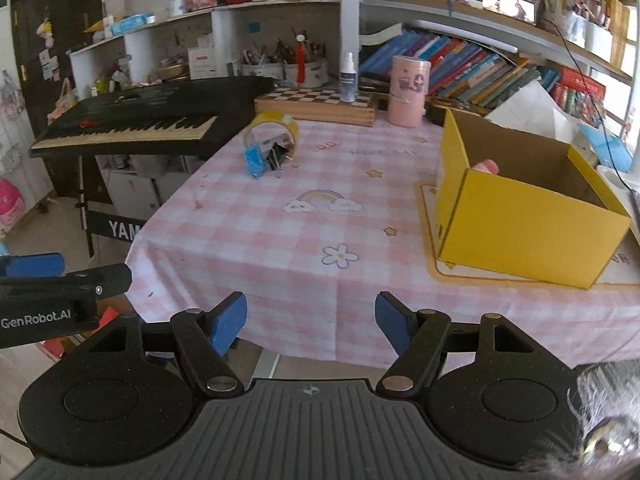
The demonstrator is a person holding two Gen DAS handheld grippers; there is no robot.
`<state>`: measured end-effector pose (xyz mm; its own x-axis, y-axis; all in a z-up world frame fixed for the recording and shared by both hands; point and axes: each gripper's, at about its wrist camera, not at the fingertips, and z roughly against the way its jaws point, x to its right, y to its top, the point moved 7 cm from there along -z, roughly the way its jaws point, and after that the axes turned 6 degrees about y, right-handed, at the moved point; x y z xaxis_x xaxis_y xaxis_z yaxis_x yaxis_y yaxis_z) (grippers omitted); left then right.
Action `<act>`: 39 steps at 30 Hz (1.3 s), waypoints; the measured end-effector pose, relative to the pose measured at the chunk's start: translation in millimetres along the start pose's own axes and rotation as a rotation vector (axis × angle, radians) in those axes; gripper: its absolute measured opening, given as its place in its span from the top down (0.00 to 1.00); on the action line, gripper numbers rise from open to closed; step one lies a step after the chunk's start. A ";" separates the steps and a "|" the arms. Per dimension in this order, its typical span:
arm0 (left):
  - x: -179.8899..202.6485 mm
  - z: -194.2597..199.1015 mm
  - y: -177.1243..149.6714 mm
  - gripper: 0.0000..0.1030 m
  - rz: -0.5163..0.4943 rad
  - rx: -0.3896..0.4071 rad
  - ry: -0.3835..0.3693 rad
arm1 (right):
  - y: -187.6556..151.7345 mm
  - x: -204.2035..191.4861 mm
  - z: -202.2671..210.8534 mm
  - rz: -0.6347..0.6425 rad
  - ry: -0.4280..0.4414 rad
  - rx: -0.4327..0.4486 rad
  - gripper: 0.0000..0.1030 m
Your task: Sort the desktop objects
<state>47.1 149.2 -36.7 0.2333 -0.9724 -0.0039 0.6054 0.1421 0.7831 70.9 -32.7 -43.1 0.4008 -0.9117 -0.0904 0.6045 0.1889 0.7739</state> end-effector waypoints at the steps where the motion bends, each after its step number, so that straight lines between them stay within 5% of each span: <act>1: -1.0 -0.8 0.8 0.23 0.003 0.002 0.002 | 1.3 -0.3 -1.1 0.003 0.005 0.003 0.34; 14: 4.5 -40.4 24.5 0.25 -0.001 -0.002 0.001 | 30.1 7.2 -48.5 0.000 0.056 -0.011 0.37; 39: 14.6 -177.7 111.9 0.32 0.125 -0.064 0.051 | 118.6 36.2 -192.8 0.100 0.149 -0.056 0.39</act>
<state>253.4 183.8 -59.6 0.3467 -0.9362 0.0583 0.6166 0.2743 0.7380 289.9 27.0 -75.5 0.5554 -0.8243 -0.1100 0.5923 0.2993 0.7481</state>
